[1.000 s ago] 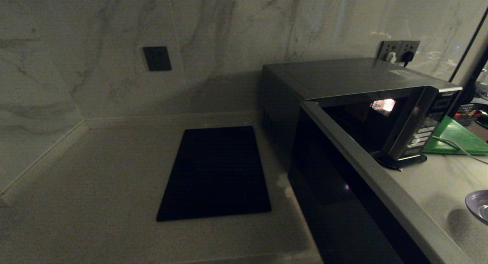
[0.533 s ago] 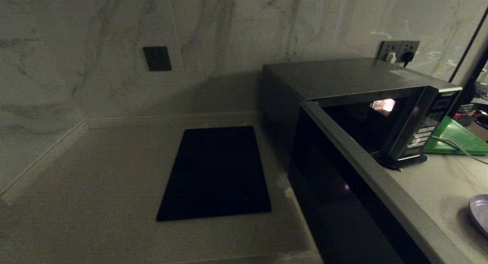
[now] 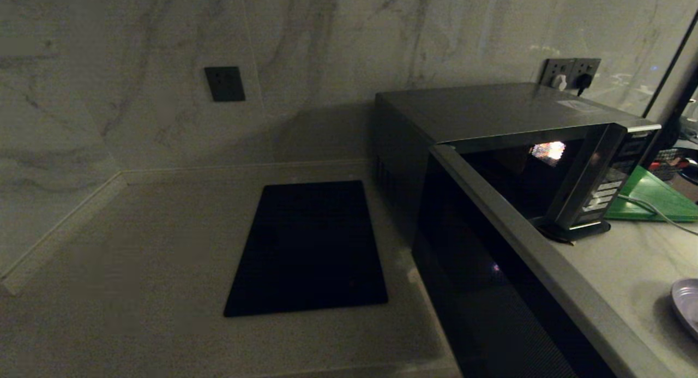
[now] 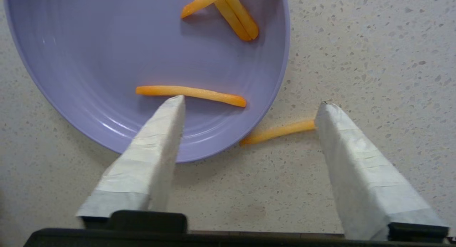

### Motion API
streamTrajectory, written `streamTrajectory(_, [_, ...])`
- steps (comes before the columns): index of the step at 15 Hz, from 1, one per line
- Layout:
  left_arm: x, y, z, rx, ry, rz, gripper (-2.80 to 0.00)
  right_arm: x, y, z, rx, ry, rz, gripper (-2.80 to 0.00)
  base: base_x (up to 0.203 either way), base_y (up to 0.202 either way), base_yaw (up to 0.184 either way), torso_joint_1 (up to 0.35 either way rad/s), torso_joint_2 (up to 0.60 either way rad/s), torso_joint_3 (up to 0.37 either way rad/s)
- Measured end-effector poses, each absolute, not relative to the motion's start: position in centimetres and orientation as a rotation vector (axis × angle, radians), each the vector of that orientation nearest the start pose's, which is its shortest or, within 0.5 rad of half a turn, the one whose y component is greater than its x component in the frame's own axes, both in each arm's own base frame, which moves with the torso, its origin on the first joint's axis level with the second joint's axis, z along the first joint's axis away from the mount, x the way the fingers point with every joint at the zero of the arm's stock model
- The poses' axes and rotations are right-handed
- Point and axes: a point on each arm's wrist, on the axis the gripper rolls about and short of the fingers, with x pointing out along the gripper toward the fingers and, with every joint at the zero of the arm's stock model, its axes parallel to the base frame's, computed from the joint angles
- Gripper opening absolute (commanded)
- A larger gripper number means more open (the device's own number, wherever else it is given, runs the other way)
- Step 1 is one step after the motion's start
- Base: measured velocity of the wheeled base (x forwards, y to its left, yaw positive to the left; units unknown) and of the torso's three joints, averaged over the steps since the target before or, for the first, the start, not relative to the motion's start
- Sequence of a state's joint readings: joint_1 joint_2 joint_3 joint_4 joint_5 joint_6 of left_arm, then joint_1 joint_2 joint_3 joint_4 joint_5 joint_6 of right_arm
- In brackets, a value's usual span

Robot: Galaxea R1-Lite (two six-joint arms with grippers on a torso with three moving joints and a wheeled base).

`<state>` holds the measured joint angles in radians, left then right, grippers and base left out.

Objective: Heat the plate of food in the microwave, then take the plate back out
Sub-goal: Close the microwave oven

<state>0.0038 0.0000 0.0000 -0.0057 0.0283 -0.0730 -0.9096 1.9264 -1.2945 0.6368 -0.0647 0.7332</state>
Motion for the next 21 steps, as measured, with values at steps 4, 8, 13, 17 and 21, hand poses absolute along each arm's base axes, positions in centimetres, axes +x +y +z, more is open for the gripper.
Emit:
streamTrajectory(4, [-2.3,0.1,7.6,-0.073,-0.007,0.032,-2.80,19.4,-24.9,14.9,1.123,0.868,-1.182,0.00,0.000,0.000,0.000,0.000,0.00,0.000])
streamTrajectory(8, [-2.3,0.1,7.6,-0.073,-0.007,0.033,-2.80,19.4,-24.6,17.5,1.118,0.781,-1.098,0.00,0.000,0.000,0.000,0.000,0.00,0.000])
streamTrajectory(13, [-2.3,0.1,7.6,-0.073,-0.007,0.032,-2.80,21.7,-21.1,23.4,0.957,0.660,-0.862,0.00,0.000,0.000,0.000,0.000,0.00,0.000])
streamTrajectory(17, [-2.3,0.1,7.6,-0.073,-0.007,0.032,-2.80,24.0,-14.0,28.8,0.801,0.583,-0.611,0.00,0.000,0.000,0.000,0.000,0.00,0.000])
streamTrajectory(21, [-2.3,0.1,7.6,-0.073,-0.007,0.033,-2.80,23.7,-5.5,32.8,0.639,0.550,-0.409,-2.80,0.000,0.000,0.000,0.000,0.00,0.000])
